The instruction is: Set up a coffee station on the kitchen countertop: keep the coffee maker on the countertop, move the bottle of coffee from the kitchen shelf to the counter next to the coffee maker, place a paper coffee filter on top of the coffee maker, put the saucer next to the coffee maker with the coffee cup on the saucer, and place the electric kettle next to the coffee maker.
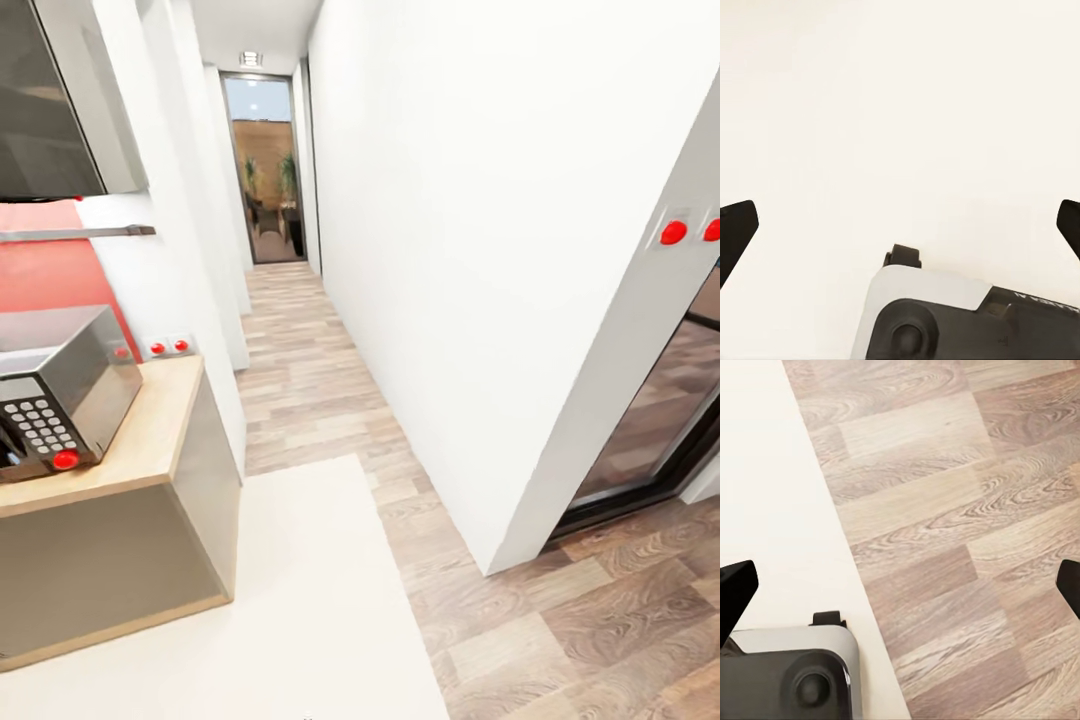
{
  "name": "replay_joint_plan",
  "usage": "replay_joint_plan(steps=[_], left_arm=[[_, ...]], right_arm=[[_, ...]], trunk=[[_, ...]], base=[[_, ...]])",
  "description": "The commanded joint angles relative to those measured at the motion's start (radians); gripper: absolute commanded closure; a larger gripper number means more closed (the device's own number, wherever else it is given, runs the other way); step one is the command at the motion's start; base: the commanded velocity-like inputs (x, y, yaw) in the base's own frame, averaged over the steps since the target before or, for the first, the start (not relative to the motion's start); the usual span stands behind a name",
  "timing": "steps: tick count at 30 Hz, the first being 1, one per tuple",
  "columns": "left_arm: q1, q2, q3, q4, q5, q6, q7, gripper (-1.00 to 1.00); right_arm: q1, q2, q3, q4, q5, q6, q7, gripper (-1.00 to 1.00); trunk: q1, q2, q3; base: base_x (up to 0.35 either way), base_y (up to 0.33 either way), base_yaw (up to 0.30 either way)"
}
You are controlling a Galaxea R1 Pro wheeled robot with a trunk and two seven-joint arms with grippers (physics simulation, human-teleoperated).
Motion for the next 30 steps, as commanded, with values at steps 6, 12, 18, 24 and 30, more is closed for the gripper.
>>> replay_joint_plan(steps=[6, 12, 18, 24, 30], left_arm=[[-0.001, 0.009, 0.002, 0.002, 0.012, -0.003, -0.005, -1.00], [0.000, 0.022, 0.000, 0.007, 0.008, -0.004, -0.006, -1.00], [0.001, 0.023, -0.003, 0.011, 0.006, -0.051, -0.006, -1.00], [0.003, 0.023, -0.004, 0.043, 0.005, -0.148, 0.002, -1.00], [0.003, 0.023, -0.002, 0.048, 0.005, -0.156, 0.003, -1.00]], right_arm=[[0.000, 0.000, 0.000, -0.001, 0.002, -0.001, -0.004, -1.00], [0.000, 0.000, 0.000, -0.001, 0.002, -0.001, -0.004, -1.00], [0.000, 0.000, 0.000, -0.001, 0.002, -0.001, -0.004, -1.00], [0.000, 0.000, 0.000, -0.001, 0.002, -0.001, -0.004, -1.00], [0.000, 0.000, 0.000, -0.001, 0.002, -0.001, -0.004, -1.00]], trunk=[[0.000, -0.002, -0.004], [0.000, -0.002, -0.004], [0.000, -0.002, -0.004], [0.000, -0.002, -0.004], [0.000, -0.002, -0.004]], base=[[0.000, 0.000, 0.260], [-0.001, 0.000, 0.278], [-0.215, 0.000, 0.279], [-0.150, 0.000, 0.279], [-0.010, 0.000, 0.279]])
